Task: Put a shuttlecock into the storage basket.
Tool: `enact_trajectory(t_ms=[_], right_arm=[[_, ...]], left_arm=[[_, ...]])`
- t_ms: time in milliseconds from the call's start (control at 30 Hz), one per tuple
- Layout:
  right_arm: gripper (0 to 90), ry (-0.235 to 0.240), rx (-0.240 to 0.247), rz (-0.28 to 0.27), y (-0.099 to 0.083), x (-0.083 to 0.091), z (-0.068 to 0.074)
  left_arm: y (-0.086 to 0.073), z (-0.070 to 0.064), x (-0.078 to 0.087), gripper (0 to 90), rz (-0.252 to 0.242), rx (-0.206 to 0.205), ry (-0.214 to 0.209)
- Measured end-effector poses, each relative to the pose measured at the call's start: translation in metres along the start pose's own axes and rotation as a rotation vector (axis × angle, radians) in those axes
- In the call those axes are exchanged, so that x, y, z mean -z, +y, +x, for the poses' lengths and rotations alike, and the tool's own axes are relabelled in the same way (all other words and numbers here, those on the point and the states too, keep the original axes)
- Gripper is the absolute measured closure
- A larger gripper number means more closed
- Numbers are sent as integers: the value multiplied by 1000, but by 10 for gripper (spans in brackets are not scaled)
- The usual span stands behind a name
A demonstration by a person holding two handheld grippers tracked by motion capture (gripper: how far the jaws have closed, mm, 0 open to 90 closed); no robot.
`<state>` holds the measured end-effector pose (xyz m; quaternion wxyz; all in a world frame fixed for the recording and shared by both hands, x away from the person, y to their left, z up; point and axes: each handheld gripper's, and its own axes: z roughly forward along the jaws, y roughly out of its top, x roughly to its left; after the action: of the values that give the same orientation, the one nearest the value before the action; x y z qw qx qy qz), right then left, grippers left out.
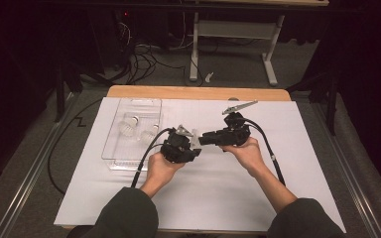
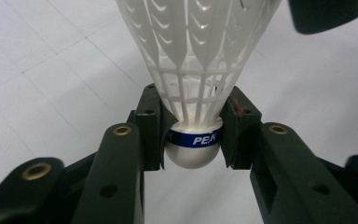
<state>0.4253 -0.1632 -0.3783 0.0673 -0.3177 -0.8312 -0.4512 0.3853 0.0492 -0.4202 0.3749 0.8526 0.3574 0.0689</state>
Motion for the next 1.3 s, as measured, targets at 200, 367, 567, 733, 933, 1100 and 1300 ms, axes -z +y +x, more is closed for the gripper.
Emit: enact_trajectory(t_ms=[200,367,567,733,933,1100,1300], right_arm=[[561,-48,12,-13,-2,4,3],[547,-75,18,-15,-6,7,3],[526,-103,28,-27,-9,12,3],[508,-136,53,-28,-12,16,4],[477,-159,63,-39,-16,20,4],[450,-191,74,-44,-21,24,5],[445,-223,93,-51,-26,29,6]], left_arm=[[1,1,3,655,8,17,-5],[0,0,5,655,12,15,-3],[0,1,7,655,15,13,-1],[0,1,9,655,14,14,-2],[0,1,13,655,10,12,-1],[0,2,15,655,7,12,-1],[-1,2,19,655,4,10,2]])
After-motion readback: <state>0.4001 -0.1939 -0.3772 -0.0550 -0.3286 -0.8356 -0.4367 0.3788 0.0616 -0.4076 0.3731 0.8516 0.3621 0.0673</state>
